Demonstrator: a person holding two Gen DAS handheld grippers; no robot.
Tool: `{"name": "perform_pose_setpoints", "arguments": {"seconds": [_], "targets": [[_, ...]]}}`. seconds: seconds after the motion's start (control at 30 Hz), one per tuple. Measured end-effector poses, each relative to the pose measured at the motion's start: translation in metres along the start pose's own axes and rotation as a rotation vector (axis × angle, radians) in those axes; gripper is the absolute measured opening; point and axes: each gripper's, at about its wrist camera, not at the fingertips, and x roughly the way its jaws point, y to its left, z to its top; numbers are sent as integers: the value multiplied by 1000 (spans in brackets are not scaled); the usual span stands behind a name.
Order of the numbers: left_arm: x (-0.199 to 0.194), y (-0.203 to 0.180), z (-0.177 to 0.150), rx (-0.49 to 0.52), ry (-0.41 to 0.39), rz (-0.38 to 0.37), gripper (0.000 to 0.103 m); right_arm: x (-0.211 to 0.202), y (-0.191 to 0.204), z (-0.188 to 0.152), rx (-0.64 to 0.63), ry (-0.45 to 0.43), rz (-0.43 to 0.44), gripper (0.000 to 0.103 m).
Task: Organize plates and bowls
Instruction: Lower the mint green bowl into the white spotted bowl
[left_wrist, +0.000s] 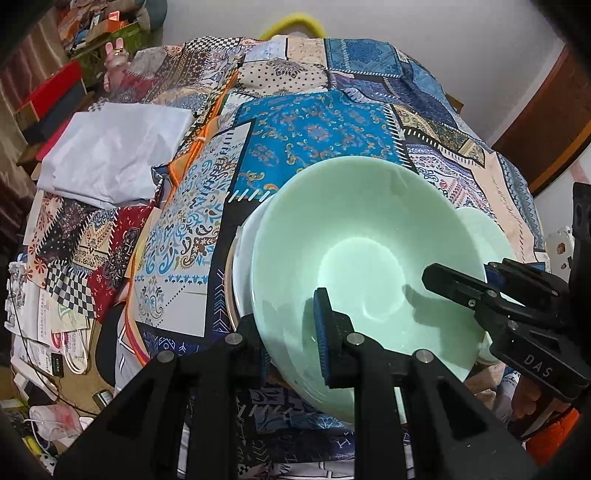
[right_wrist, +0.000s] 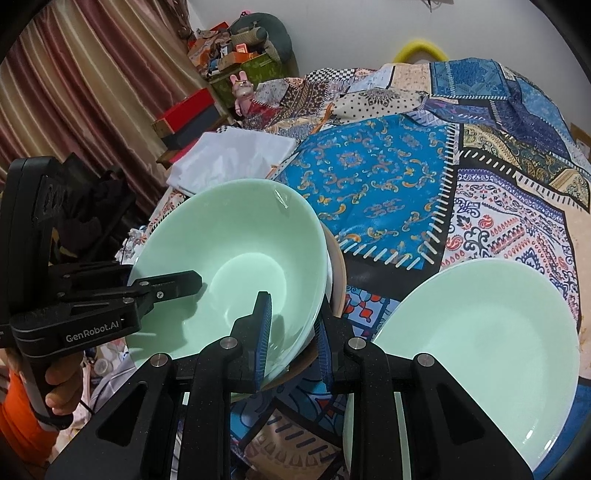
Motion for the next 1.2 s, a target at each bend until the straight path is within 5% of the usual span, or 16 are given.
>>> {"name": "perform_pose_setpoints", "arguments": {"seconds": [1.2], "targets": [[-5, 3, 24, -48, 5, 82, 20, -32, -13, -1, 2, -69, -22, 24]]}}
